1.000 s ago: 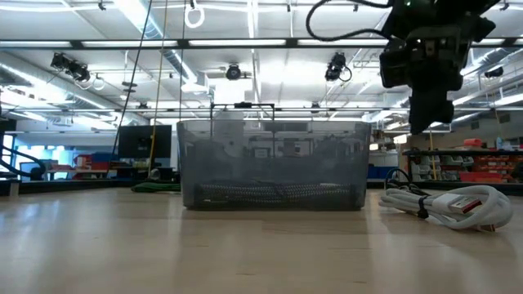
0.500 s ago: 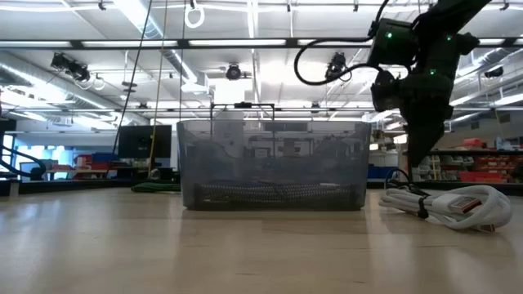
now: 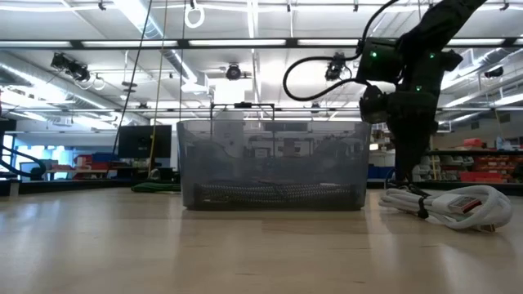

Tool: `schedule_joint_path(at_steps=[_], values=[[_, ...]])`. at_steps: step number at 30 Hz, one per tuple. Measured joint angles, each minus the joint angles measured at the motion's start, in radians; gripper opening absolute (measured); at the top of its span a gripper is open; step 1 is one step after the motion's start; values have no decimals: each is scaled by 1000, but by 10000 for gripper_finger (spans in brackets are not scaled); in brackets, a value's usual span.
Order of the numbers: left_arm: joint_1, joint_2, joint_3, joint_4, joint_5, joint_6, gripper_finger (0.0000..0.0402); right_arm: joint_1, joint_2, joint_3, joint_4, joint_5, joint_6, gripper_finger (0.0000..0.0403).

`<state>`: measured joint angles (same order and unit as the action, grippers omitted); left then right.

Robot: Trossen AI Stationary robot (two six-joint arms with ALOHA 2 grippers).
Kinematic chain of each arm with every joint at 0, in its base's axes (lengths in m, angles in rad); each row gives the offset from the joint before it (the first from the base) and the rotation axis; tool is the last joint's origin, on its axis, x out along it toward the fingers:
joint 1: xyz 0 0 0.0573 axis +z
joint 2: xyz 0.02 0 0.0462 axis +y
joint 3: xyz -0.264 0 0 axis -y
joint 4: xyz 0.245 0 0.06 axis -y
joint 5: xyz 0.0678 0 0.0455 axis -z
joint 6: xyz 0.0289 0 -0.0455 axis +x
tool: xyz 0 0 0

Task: Pick and place USB-C Cables
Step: Put the bottom black charger cable into the black bin

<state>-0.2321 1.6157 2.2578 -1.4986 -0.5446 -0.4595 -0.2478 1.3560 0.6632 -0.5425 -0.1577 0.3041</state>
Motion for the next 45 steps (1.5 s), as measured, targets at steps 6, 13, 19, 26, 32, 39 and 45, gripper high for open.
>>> schedule_joint_path(at_steps=[6,13,19,26,32,39,45], values=[[0,0,0,0,0,0,185,0,-1,0,-5,-26,-1,103],[0,0,0,-1,0,0,185,0,-3,0,-5,-15,5,11],[-1,0,0,-4,0,0,185,10,-96,75,-145,-4,40,8],[-1,0,0,-11,0,0,185,34,-261,353,-453,132,91,8],[-1,0,0,-11,0,0,185,101,-335,545,-382,327,232,7],[-1,1,0,-11,0,0,185,235,-315,567,-206,502,321,7],[-1,1,0,-10,0,0,185,340,-186,567,-108,562,420,7]])
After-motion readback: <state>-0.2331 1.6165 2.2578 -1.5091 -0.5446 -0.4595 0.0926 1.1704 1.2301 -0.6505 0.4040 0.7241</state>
